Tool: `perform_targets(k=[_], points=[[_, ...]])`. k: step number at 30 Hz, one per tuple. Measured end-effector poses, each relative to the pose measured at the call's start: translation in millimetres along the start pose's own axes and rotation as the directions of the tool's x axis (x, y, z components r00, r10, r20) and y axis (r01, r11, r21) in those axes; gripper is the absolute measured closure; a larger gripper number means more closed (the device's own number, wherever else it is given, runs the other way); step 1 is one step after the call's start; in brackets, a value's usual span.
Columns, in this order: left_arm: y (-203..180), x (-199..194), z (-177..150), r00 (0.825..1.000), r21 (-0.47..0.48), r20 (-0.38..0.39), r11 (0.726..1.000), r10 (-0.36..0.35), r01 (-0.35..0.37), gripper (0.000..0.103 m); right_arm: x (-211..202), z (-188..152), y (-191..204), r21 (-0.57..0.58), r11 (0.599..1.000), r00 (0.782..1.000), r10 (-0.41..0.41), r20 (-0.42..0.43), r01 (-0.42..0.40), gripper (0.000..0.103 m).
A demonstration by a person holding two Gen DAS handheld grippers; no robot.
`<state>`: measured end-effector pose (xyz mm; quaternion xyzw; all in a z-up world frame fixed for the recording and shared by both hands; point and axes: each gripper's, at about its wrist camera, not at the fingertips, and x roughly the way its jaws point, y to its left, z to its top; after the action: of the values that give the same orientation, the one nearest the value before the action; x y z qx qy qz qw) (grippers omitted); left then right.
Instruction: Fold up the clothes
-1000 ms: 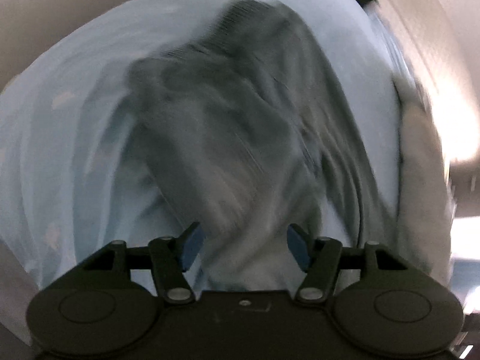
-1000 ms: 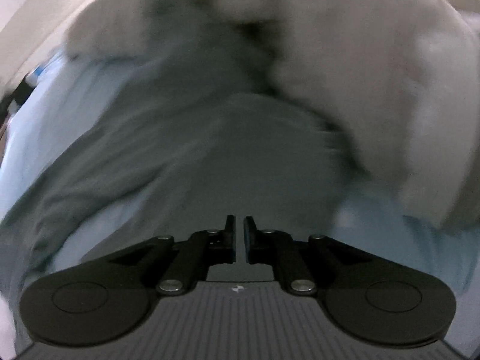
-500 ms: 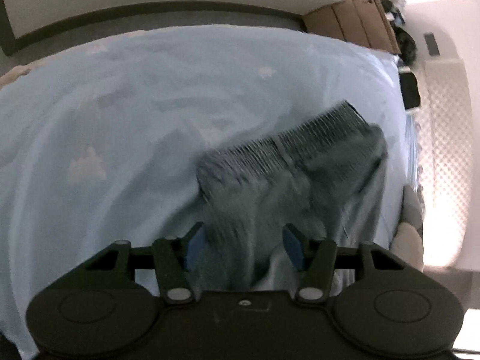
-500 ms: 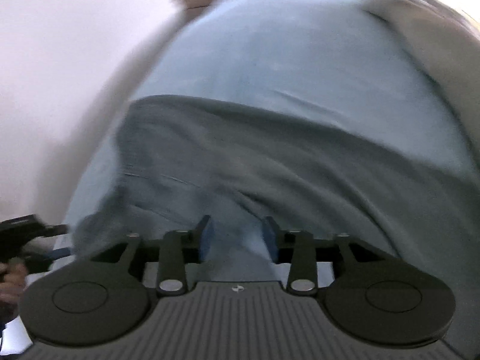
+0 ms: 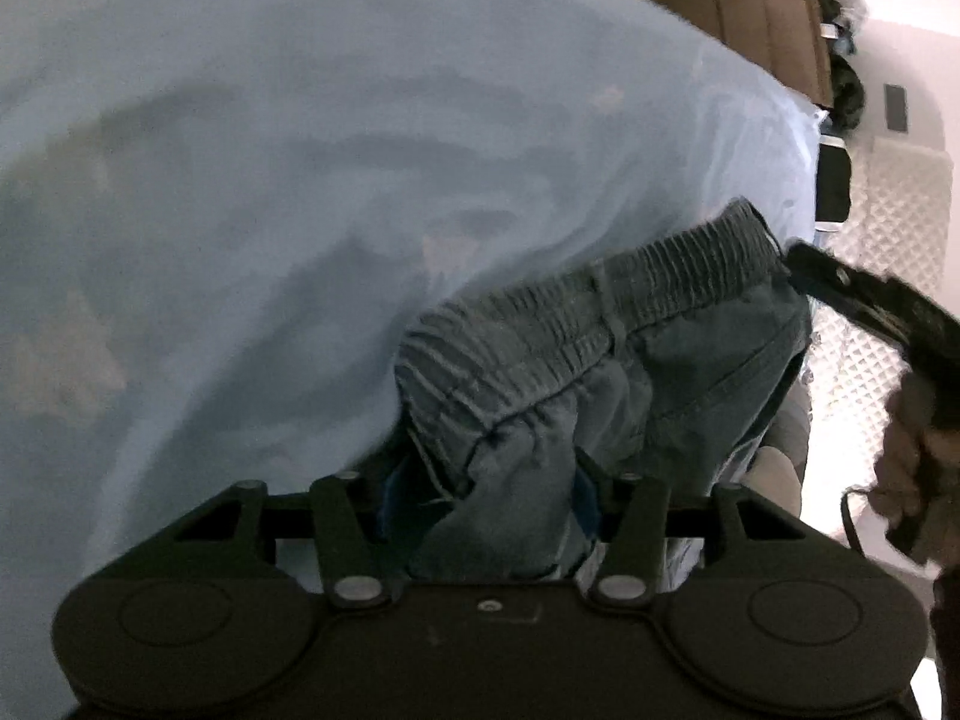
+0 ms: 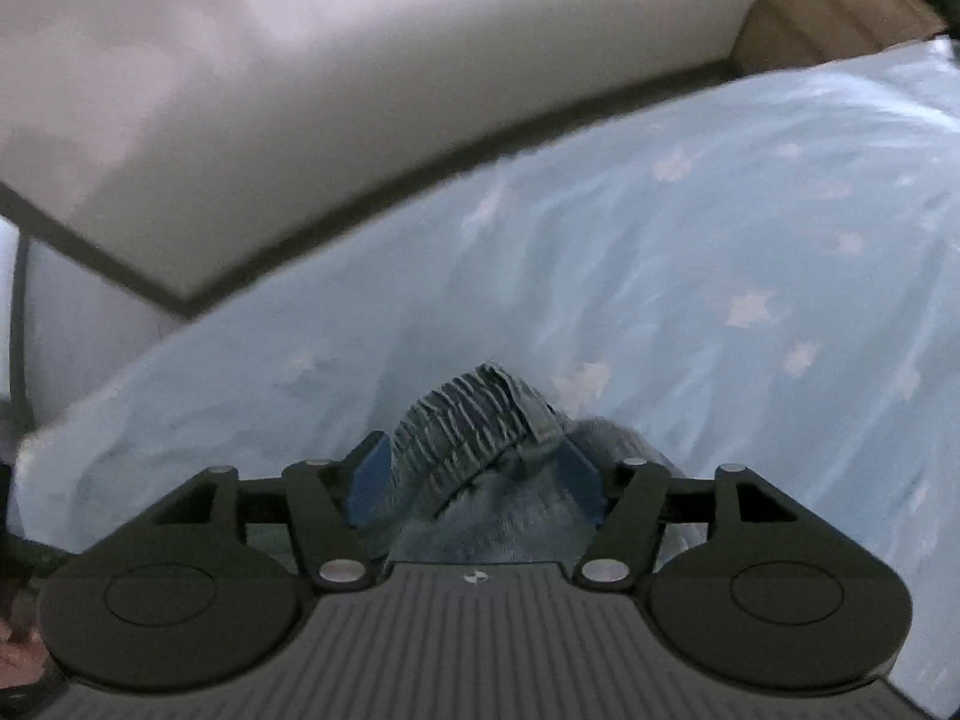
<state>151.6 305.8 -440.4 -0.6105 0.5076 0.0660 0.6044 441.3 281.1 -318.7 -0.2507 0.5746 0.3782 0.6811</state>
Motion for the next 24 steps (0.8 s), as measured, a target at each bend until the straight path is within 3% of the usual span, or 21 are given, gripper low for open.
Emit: perform_targets(k=[1,3,8,9,10,13,16,19,21,23,24], points=[[2.7,2.2,-0.5,1.000,-0.021,-0.002,1.000,-0.009,0.009,0.054,14.8,11.6,-1.1,-0.022,1.000,0.999,0.006,-0.032,-0.006,0.024],[8.6,5.1,-0.7,0.999,-0.068,0.011,0.997,-0.033,0.034,0.054,37.7,25.9,-5.8,-0.068,0.998,0.997,-0.021,-0.078,0.015,0.022],[7.2,3.9,-7.0,0.999,-0.073,0.033,0.997,-0.025,0.027,0.073,67.7,36.9,-19.3,-0.109,0.993,0.984,-0.065,-0.164,0.048,0.023],[2.2,1.9,-9.7,0.999,-0.049,0.042,0.999,-0.010,0.012,0.085,68.0,40.5,-22.2,-0.115,0.992,0.987,-0.065,-0.148,0.049,0.023],[-2.8,-0.2,-12.4,0.999,-0.024,0.052,1.000,0.005,-0.004,0.090,67.0,43.9,-24.5,-0.123,0.991,0.990,-0.064,-0.127,0.049,0.023],[-25.4,-10.0,-22.0,0.993,0.094,0.108,0.994,0.051,-0.061,0.092,64.6,59.8,-32.6,-0.117,0.992,0.996,-0.046,-0.080,0.036,0.023],[-46.4,-22.0,-37.3,0.979,0.220,0.188,0.968,0.080,-0.122,0.093,68.7,74.0,-29.4,-0.175,0.982,0.997,-0.072,-0.033,0.065,0.022],[-55.6,-34.6,-53.2,0.966,0.308,0.250,0.940,0.069,-0.146,0.093,87.6,77.9,-32.1,-0.134,0.991,0.994,-0.012,-0.110,-0.003,0.021],[-60.2,-44.2,-62.7,0.959,0.359,0.278,0.919,0.061,-0.162,0.093,94.4,67.2,-27.6,-0.113,0.991,0.982,0.051,-0.184,-0.073,0.010],[-64.7,-54.3,-71.1,0.953,0.407,0.298,0.896,0.051,-0.175,0.093,89.8,65.2,-23.2,-0.157,0.983,0.982,0.070,-0.175,-0.098,0.012],[-65.8,-58.4,-73.0,0.951,0.409,0.303,0.894,0.055,-0.182,0.094,82.6,59.2,-18.5,-0.170,0.979,0.981,0.085,-0.173,-0.115,0.021]])
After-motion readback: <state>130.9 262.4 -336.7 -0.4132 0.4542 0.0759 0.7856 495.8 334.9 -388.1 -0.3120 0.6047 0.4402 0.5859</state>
